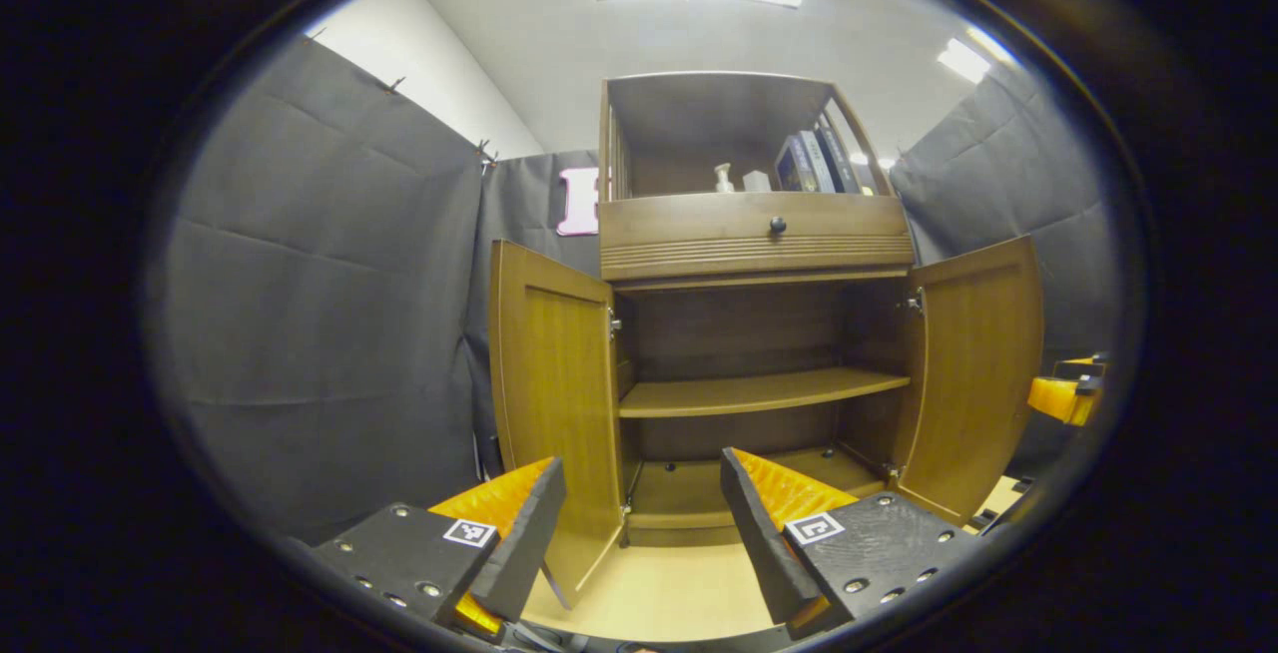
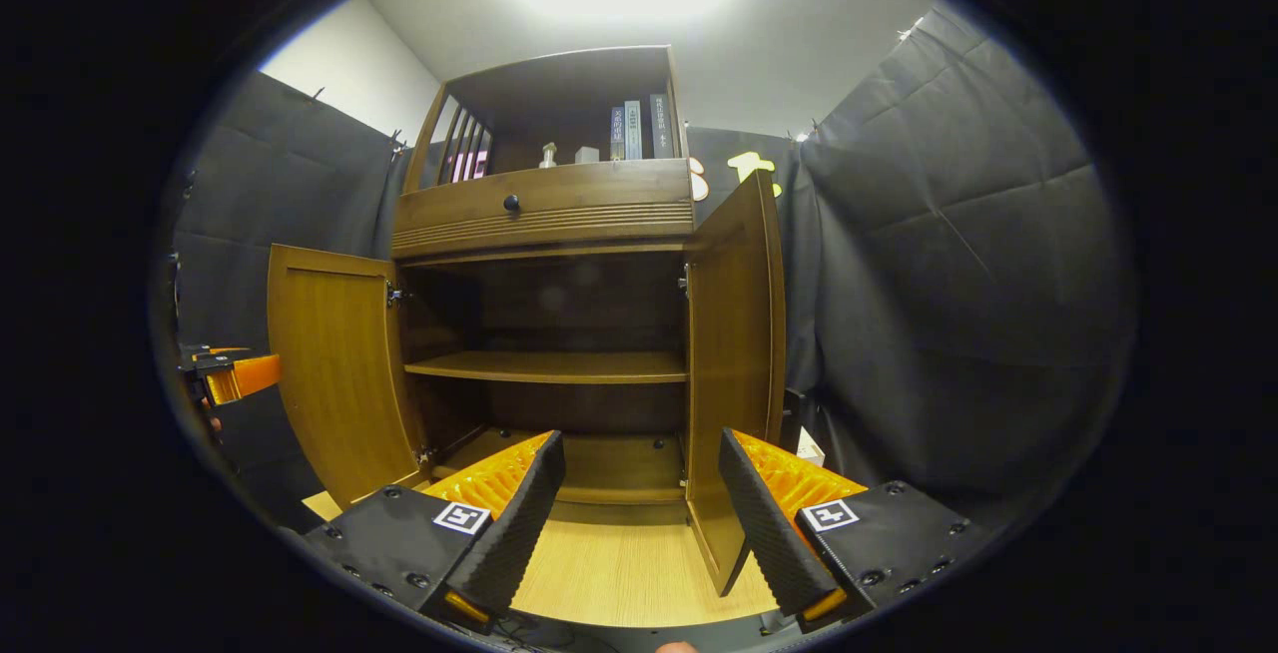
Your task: Open the right door of the double-door shoe cabinet with the right hand, and open the left door with the left hand.
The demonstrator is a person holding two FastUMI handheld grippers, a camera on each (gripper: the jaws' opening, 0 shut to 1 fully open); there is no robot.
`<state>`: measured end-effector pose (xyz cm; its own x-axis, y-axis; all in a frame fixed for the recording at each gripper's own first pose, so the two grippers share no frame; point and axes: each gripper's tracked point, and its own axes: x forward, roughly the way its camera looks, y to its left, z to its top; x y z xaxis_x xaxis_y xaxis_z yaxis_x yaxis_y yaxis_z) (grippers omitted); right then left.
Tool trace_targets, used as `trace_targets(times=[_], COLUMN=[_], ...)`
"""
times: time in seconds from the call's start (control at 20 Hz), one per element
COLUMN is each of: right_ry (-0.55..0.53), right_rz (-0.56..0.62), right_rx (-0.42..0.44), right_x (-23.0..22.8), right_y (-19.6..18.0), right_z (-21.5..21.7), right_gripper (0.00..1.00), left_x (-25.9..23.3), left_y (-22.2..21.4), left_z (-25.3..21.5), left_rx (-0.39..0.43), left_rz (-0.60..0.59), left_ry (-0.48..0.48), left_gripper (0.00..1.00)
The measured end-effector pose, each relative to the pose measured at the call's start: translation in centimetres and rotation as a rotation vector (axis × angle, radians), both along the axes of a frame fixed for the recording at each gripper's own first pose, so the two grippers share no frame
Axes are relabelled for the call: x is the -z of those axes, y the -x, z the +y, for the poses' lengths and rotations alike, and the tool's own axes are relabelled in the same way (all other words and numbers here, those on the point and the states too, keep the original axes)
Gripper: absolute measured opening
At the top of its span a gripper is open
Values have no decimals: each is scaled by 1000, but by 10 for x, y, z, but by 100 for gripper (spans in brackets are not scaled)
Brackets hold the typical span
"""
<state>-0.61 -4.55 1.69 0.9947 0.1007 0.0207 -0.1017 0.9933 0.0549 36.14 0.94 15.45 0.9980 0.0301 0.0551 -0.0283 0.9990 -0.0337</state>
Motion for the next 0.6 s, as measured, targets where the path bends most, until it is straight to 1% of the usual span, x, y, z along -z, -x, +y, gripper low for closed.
trace_targets(times=[0.1,0.15,0.6], right_ry=[2,3,18], right_rz=[-1,-2,-2], right_rx=[0,1,-7], right_x=[0,-1,-3], right_y=[1,0,-1], right_z=[0,0,4], right_gripper=[98,93,93], left_x=[-1,-1,-2], left_y=[0,-1,1], left_z=[1,2,4], left_rx=[-4,-7,-4], left_rz=[-5,-6,-7], left_ry=[-4,-5,-3], left_gripper=[91,91,91])
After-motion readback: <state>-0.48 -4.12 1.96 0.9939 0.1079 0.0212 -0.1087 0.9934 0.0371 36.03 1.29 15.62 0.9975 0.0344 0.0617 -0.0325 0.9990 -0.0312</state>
